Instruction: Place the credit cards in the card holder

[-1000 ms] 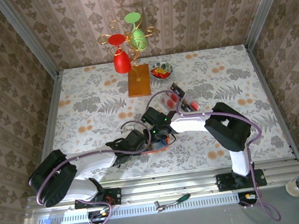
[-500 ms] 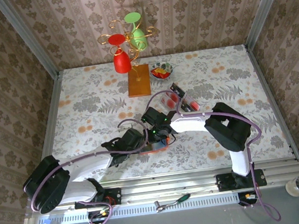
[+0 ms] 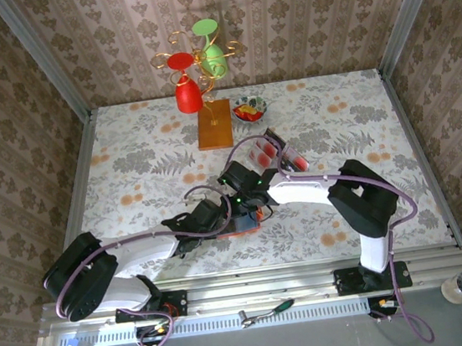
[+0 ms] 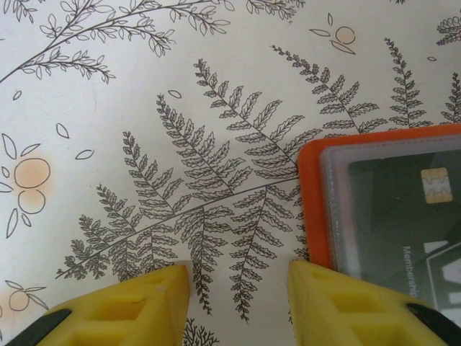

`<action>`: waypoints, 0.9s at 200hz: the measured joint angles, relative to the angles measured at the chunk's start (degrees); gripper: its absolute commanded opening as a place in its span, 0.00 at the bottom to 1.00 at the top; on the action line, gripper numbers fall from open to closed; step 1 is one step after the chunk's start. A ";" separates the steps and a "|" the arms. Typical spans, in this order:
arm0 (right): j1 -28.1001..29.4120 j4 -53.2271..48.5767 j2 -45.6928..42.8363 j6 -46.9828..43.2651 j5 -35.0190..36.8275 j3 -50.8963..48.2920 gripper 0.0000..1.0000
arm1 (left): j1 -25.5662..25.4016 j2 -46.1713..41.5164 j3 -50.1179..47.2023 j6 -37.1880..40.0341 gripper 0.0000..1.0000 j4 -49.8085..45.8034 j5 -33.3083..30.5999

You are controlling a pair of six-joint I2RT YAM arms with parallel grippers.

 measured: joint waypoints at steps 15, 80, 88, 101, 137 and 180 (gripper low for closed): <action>0.00 0.00 -1.57 -0.02 0.20 -0.09 0.05 | -0.04 0.00 -0.11 0.00 0.42 0.17 -0.15; -0.04 -2.10 -3.85 -0.50 3.30 -2.93 0.05 | -0.15 0.00 -0.26 0.00 0.42 0.46 -0.55; -0.04 -2.54 -3.85 -0.52 3.63 -3.43 0.05 | -0.15 0.00 -0.26 0.00 0.42 0.46 -0.57; -0.04 -2.89 -3.85 -0.52 4.02 -4.07 0.05 | -0.20 0.00 -0.26 0.00 0.42 0.46 -0.57; -0.04 -2.97 -3.85 -0.50 4.37 -4.33 0.05 | -0.37 0.00 -0.26 0.00 0.42 0.46 -0.63; 0.07 -2.80 -3.17 -0.50 4.37 -4.33 0.04 | -0.37 0.00 -0.26 0.00 0.42 0.46 -0.63</action>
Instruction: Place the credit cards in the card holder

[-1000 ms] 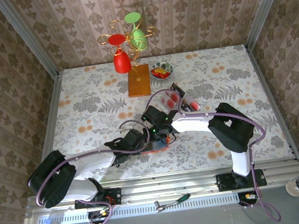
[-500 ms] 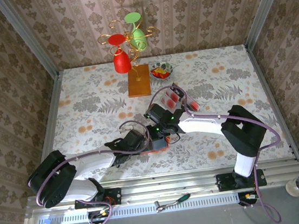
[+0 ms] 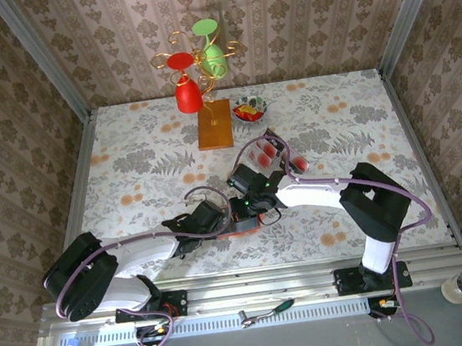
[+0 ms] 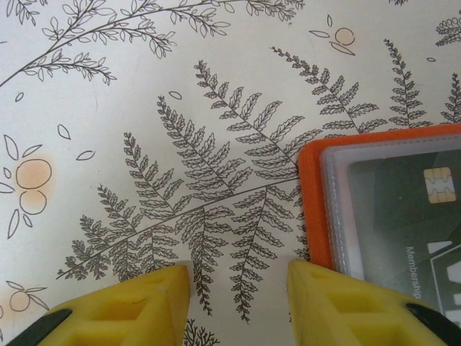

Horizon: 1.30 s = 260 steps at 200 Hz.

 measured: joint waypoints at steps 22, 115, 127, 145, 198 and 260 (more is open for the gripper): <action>0.17 0.04 1.31 0.02 -0.02 0.00 0.05 | 0.00 0.00 0.00 0.00 0.42 0.00 -0.02; 0.70 0.24 3.74 0.02 -0.28 0.83 0.04 | 0.02 -0.70 0.00 -0.02 0.42 -0.90 -0.15; 0.70 0.24 3.74 0.02 -0.28 0.83 0.04 | 0.35 -1.14 0.00 -0.04 0.42 -1.64 -0.15; 0.70 0.24 3.74 0.02 -0.28 0.83 0.04 | 0.83 -1.42 0.00 -0.07 0.42 -2.62 -0.15; 0.85 0.24 3.74 0.02 -0.28 0.85 0.04 | 1.14 -1.03 0.00 -0.26 0.42 -2.99 -0.37; 0.90 0.04 3.74 0.00 -0.28 2.43 0.04 | 1.14 -0.52 0.09 -0.24 0.42 -2.58 -0.59</action>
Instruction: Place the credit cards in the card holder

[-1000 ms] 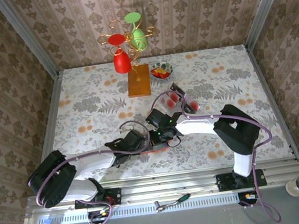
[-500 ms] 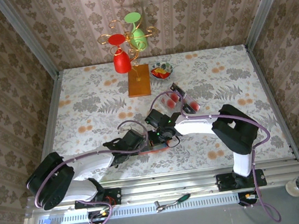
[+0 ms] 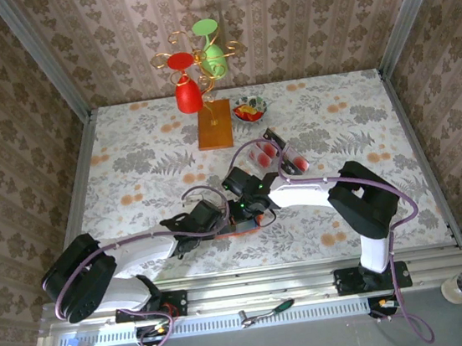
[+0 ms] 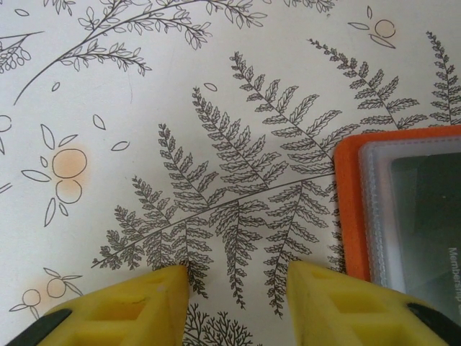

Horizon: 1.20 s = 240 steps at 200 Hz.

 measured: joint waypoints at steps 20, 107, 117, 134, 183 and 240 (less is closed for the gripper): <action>0.00 -0.02 0.02 0.00 -0.02 0.09 0.04 | -0.02 0.00 0.00 0.00 0.42 0.00 0.00; 0.02 0.31 2.08 0.00 -1.05 0.17 0.03 | -0.02 0.02 0.00 0.02 0.42 0.02 0.00; 0.07 0.26 2.29 0.00 -1.14 0.44 0.03 | -0.02 0.09 0.00 0.02 0.42 0.09 -0.04; 0.17 0.24 2.69 0.00 -1.27 0.96 0.03 | -0.02 0.09 0.00 0.02 0.42 0.15 -0.07; 0.33 0.22 3.50 0.02 -1.44 1.90 0.03 | -0.04 0.09 0.00 0.02 0.42 0.20 -0.09; 0.33 0.20 3.69 0.00 -2.16 2.29 0.04 | -0.04 0.09 0.00 0.02 0.42 0.24 -0.17</action>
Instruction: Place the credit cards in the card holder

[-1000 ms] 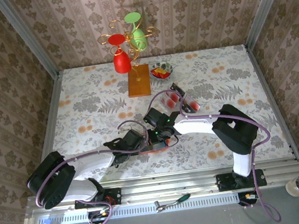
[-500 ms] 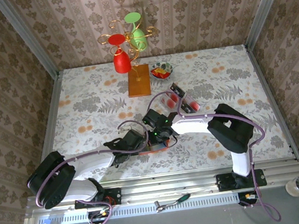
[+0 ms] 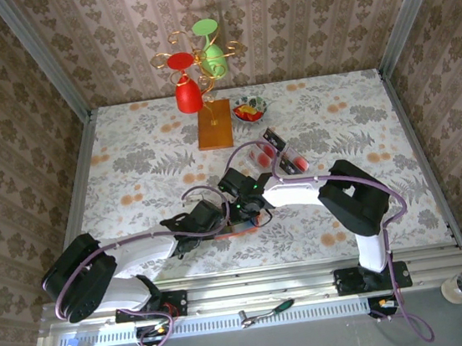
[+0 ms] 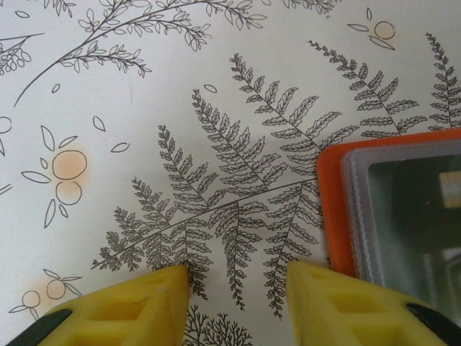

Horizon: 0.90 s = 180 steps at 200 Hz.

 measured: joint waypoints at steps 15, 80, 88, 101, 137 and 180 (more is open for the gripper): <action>0.04 -0.15 0.00 0.00 0.00 0.11 0.04 | 0.00 0.00 0.00 0.00 0.42 0.00 0.00; -0.28 -1.70 -4.50 0.02 0.15 0.33 0.16 | 0.00 -0.02 -0.02 0.00 0.42 0.07 0.00; -0.55 -1.73 -5.46 -0.04 0.33 0.31 0.20 | 0.00 -0.04 -0.02 0.00 0.42 0.07 0.00; -0.98 -1.73 -7.04 -0.07 0.94 0.11 0.28 | 0.00 -0.24 -0.09 0.00 0.42 0.04 0.00; -2.56 -3.50 -12.15 -1.01 4.31 -3.37 0.50 | 0.04 -1.79 -0.94 0.00 0.42 0.00 0.28; -2.99 -7.82 -16.70 -2.56 10.82 -6.56 0.58 | 0.59 -8.81 -1.90 0.02 0.43 -3.17 0.17</action>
